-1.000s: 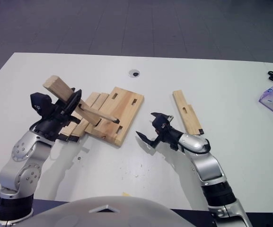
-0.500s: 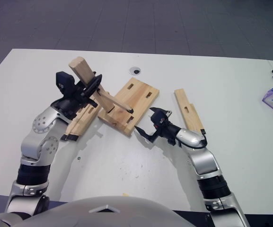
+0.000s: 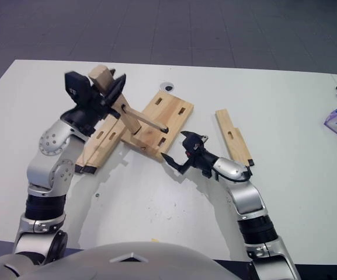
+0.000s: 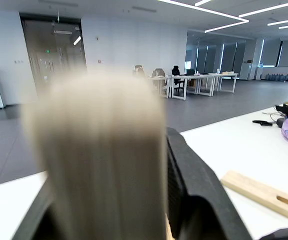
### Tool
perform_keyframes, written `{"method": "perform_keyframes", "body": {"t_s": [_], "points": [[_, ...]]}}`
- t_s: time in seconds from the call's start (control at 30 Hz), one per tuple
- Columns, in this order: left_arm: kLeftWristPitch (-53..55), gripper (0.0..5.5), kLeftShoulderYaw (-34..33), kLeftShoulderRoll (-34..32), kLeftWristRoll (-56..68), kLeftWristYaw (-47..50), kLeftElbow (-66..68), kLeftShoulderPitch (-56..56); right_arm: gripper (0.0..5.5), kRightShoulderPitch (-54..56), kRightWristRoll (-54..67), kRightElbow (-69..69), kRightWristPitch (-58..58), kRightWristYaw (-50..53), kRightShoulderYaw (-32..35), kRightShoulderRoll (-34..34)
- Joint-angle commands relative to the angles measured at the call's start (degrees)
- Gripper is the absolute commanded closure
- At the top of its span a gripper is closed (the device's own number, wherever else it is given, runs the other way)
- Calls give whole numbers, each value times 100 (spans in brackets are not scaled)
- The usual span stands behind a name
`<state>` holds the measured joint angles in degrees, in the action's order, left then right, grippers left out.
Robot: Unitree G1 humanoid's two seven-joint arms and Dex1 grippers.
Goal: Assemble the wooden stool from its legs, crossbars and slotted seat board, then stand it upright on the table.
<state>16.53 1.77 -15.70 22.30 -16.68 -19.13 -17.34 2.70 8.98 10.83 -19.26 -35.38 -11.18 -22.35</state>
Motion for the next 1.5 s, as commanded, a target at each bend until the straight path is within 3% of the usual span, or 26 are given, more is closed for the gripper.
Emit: {"method": "perform_keyframes", "body": {"t_s": [0.03,0.27,0.47,0.53,0.63,0.7,0.77,0.9,1.23,1.5], "points": [[324,313,-176,112,224,120,-338,-364,10,-49,5,98,-40,10,34,-32],[1008,200,-804,-120,666,370,-836,-1039,10,-156,-73,138,-5,19,-24,-51],[1570,96,-1506,-125,1750,764,-356,-3228,10,-164,-103,142,1,57,-1,-35],[1422,58,-1269,-206,1435,546,110,-3356,10,-137,-85,161,-16,88,-12,25],[1376,13,-652,-108,1063,14,1022,-2614,10,-161,-31,217,-64,136,-3,92],[1293,13,96,-229,380,-154,1624,-1787,10,-201,-58,216,-47,140,-39,89],[1334,13,552,-368,98,-302,1370,-958,10,-189,-92,210,-37,98,-91,53],[1794,13,443,-296,791,-236,-191,-218,10,-250,-77,224,-52,138,2,6],[1874,13,-51,-151,710,262,-77,-908,10,-185,-99,156,-18,206,-28,84],[2101,13,-1044,-178,1713,662,-1126,-2320,10,-205,-85,201,-34,177,-54,49]]}}
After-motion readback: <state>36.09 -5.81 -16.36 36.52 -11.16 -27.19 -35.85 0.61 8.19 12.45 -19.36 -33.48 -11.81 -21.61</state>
